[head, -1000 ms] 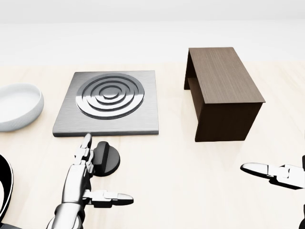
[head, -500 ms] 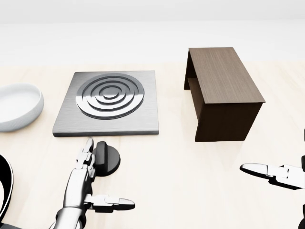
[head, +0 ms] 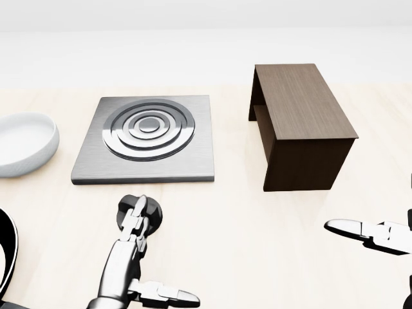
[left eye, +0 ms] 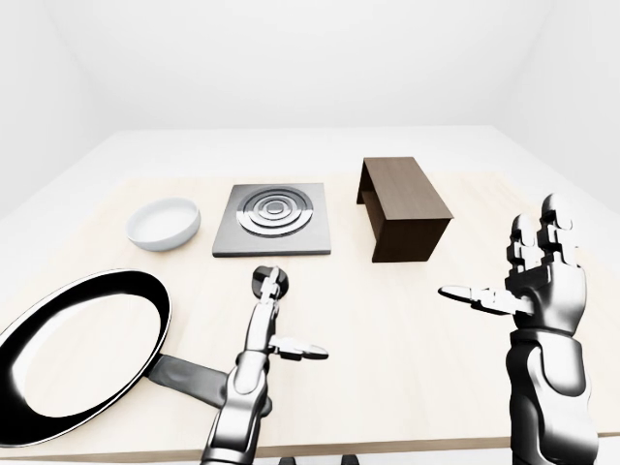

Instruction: Turn on the stove.

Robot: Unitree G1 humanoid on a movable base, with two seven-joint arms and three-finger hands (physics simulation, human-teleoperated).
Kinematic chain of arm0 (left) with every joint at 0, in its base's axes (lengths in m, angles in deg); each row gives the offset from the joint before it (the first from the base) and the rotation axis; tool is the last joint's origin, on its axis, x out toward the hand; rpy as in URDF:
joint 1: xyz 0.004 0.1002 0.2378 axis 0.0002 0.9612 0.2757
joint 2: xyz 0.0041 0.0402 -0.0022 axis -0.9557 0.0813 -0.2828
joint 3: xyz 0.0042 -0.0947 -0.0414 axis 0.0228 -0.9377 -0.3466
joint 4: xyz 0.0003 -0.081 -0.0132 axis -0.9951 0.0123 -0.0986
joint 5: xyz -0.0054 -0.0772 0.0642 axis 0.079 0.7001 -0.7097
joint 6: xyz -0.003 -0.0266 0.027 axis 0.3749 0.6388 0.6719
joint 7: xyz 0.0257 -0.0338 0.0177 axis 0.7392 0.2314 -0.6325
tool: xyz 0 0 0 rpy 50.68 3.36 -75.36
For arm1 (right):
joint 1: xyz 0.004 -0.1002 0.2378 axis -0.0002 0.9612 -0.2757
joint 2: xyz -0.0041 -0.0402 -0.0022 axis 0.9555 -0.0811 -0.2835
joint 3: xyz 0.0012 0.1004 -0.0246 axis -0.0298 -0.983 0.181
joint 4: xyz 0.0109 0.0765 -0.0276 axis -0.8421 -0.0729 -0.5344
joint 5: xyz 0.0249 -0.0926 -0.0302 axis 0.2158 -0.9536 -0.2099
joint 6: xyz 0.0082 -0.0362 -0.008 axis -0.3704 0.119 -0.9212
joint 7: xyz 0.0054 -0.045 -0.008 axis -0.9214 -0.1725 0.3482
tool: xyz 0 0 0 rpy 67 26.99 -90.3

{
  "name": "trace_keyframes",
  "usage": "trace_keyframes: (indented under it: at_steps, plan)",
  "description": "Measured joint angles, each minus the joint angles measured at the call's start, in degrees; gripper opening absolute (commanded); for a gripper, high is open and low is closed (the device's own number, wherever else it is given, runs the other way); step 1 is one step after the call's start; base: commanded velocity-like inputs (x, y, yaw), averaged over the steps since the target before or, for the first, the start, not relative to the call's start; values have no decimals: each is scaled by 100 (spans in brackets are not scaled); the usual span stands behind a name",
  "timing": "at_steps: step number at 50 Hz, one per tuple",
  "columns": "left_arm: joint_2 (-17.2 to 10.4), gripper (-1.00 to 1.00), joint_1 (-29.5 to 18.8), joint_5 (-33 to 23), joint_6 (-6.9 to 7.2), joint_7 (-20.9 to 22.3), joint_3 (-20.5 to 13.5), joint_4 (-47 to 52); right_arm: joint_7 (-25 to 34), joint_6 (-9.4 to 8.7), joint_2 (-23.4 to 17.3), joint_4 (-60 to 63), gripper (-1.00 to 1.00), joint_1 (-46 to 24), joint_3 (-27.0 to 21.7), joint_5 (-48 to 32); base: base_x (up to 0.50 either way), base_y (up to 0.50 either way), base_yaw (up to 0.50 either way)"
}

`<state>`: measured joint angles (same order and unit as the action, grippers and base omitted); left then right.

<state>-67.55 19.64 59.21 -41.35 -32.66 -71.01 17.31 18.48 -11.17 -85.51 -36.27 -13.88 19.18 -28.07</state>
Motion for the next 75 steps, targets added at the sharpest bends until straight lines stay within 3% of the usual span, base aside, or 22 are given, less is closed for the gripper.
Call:
trace_keyframes:
  at_steps: [8,16,29,40,48,51,58,70,75]
  plan:
    - [33,100,-82,-38,80,-3,52,11,1,0,6,6,100,9,2,-1,0,0,0]
    - [77,100,-547,-60,65,-49,-70,-423,5,0,7,-19,100,15,2,2,0,0,0]
    - [93,100,-1572,-47,-160,-154,-354,-1622,4,0,7,-36,100,12,6,4,0,0,0]
    - [72,100,-2165,41,-351,-183,-527,-2456,4,0,7,-36,100,10,11,6,0,0,0]
    - [60,100,-2809,428,-566,-224,-743,-3457,4,0,7,-18,100,9,16,7,0,0,0]
    - [76,100,-3113,622,-566,-318,-808,-3916,4,0,8,-2,100,10,18,6,0,0,0]
    - [250,100,-3800,874,-566,-964,-971,-4974,10,0,8,-6,100,7,19,6,0,0,0]
    - [759,100,-4654,877,-566,-3043,-1107,-6007,14,0,10,-43,100,8,31,-1,0,0,0]
    - [801,100,-4756,769,-566,-3148,-1151,-6166,13,0,12,-59,100,10,37,-5,0,0,0]
